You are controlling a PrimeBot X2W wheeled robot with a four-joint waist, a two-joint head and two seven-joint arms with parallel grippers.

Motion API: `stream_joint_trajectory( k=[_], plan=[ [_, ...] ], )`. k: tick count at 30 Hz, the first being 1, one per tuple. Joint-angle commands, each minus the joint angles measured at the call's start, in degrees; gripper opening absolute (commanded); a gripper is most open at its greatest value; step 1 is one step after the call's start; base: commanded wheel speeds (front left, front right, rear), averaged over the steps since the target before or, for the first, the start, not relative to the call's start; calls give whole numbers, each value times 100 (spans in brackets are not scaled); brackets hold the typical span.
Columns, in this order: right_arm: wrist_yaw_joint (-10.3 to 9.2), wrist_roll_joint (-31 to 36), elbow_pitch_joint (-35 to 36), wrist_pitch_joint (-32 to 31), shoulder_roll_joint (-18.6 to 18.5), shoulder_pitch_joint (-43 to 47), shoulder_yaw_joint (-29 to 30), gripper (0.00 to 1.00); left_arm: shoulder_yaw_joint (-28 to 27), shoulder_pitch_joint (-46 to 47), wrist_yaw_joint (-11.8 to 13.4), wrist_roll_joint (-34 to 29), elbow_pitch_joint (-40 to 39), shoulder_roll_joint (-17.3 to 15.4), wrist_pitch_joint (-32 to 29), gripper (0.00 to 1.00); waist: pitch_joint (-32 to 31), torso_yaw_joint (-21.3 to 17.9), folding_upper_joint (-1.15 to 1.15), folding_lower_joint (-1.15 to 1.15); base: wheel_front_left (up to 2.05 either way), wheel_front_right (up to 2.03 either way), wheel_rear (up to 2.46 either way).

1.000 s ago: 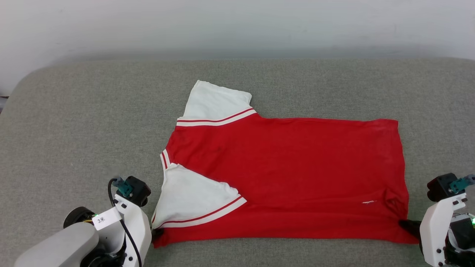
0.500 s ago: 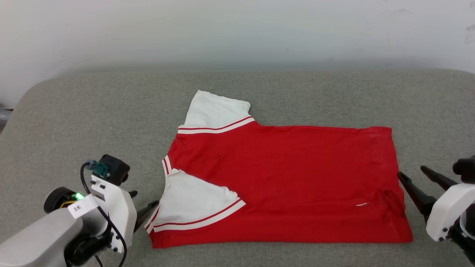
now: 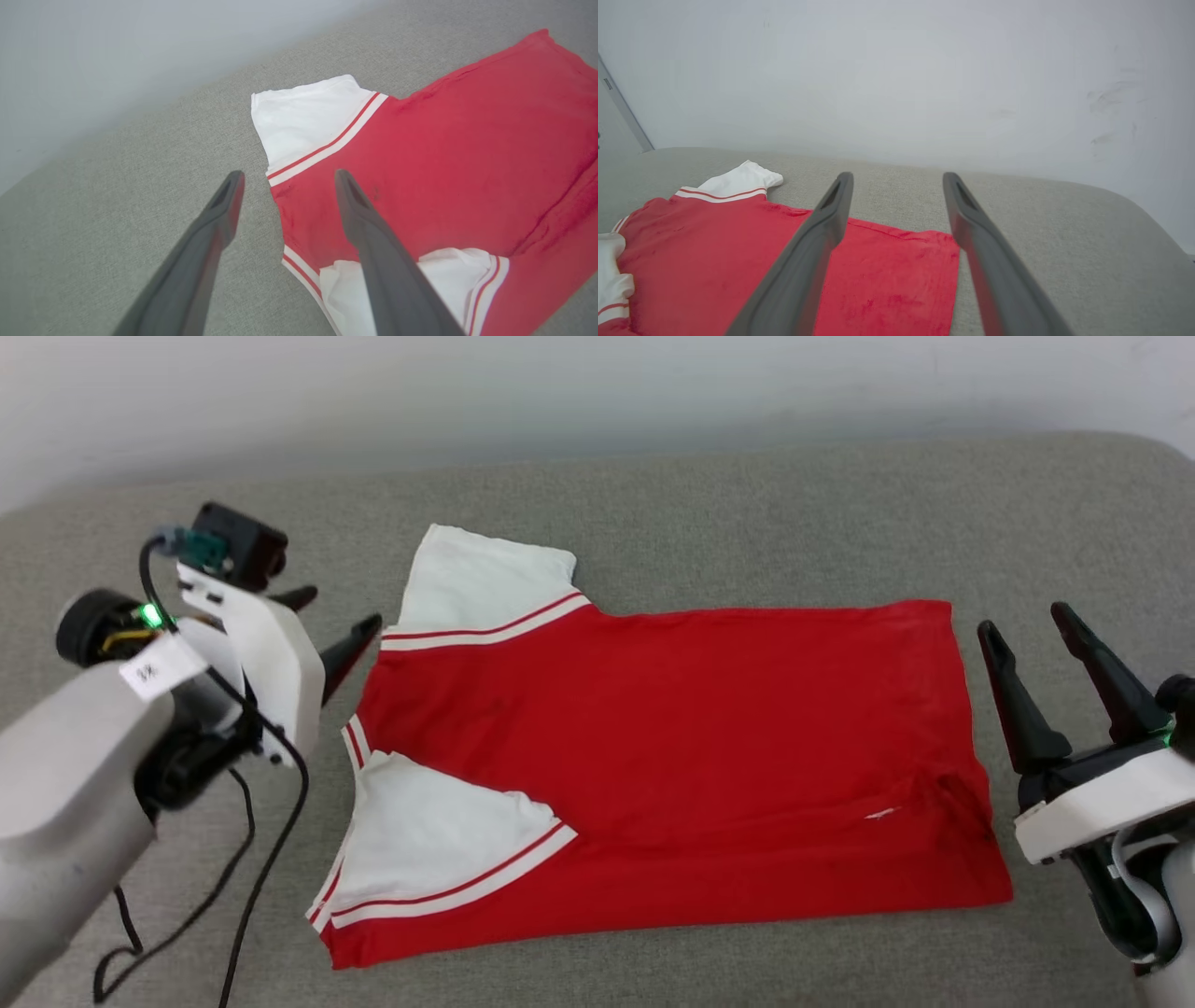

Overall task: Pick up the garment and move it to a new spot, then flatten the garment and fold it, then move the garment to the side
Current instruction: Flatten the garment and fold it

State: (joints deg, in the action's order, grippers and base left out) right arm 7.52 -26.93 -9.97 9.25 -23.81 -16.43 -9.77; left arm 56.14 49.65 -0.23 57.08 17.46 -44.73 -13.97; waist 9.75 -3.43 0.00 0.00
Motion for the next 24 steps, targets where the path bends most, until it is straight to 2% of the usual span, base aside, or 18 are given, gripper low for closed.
stream_joint_trajectory(
  k=[1,6,10,16,19,24],
  plan=[
    [-7,135,201,-3,125,61,69,100,-63,274,-73,3,139,25,-137,100,319,-213,0,0,0,0,0],
    [-7,514,864,-89,473,64,165,100,-174,1132,-219,86,657,145,-789,100,855,-478,0,0,0,0,0],
    [-7,723,1235,-115,631,15,174,100,-92,1780,-323,107,960,178,-1589,100,1239,-648,0,0,0,0,0],
    [-7,854,1476,-237,664,-156,104,100,-88,2626,-383,245,1279,225,-2709,100,1789,-834,0,0,0,0,0],
    [-7,847,1516,-225,605,-305,39,100,-66,3166,-284,170,1494,225,-3226,100,2138,-952,0,0,0,0,0],
    [-7,841,1484,-133,594,-415,42,100,-35,3307,-294,158,1621,281,-3363,100,2360,-1004,0,0,0,0,0]
  ],
)
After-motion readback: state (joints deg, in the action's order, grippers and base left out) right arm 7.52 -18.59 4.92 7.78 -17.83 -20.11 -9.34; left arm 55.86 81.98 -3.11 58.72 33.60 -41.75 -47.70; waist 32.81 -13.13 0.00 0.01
